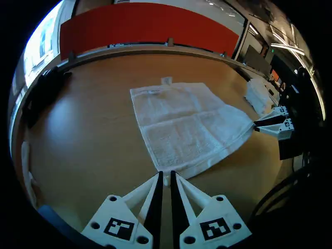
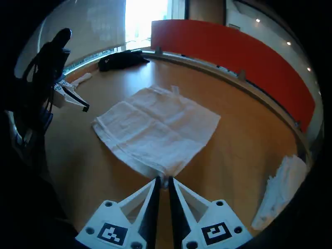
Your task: Fold towel
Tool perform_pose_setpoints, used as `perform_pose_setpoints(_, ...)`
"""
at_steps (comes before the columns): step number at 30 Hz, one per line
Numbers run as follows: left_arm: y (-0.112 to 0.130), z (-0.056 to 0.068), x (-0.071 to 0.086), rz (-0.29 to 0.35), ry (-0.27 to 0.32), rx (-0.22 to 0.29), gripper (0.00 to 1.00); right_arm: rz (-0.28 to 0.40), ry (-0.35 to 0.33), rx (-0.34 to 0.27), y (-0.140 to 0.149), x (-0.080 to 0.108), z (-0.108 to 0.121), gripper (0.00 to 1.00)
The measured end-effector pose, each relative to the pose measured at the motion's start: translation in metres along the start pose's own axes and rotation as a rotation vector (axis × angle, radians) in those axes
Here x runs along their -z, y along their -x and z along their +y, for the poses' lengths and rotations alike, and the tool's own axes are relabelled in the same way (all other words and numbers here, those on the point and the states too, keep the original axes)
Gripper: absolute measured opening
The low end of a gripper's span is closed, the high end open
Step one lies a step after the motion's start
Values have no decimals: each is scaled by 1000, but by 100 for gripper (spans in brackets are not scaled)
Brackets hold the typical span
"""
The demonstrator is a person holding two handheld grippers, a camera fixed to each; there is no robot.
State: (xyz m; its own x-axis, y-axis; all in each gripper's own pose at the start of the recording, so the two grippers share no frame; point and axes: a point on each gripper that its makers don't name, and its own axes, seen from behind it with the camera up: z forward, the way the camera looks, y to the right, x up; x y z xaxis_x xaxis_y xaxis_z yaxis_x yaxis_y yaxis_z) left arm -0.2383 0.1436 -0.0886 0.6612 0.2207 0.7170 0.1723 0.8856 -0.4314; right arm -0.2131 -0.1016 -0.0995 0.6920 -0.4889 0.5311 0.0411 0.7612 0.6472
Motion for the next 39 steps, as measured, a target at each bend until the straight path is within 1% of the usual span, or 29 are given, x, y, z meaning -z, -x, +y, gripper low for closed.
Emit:
perform_pose_setpoints(3, 2, -1, 1, -2, 3, -4, 12, 6, 2, 3, -2, 2, 1, 15)
perform_pose_setpoints(8, 4, 4, -5, 4, 10, -14, 12, 1, 2, 7, -1, -1, 1, 15)
perform_pose_setpoints(14, 10, 4, -13, -11, 4, -47, 35, 2, 2, 12, -1, -2, 0, 15)
perform_pose_setpoints(16, 13, 5, -16, -20, 5, -61, 52, 3, 2, 12, -1, -2, 0, 15)
perform_pose_setpoints(18, 15, 5, -19, -26, 6, -73, 58, 3, 2, 13, -1, -2, 0, 15)
perform_pose_setpoints(21, 17, 6, -23, -30, 8, -86, 59, 1, 2, 14, 0, -2, 0, 15)
perform_pose_setpoints(30, 24, 12, -35, -46, 26, -99, 59, -3, 2, 14, 3, -3, -1, 15)
perform_pose_setpoints(36, 30, 14, -41, -54, 24, -115, 57, -5, 2, 16, 5, -4, -1, 15)
perform_pose_setpoints(39, 29, 13, -43, -47, 12, -118, 49, -5, 3, 19, 5, -3, 0, 15)
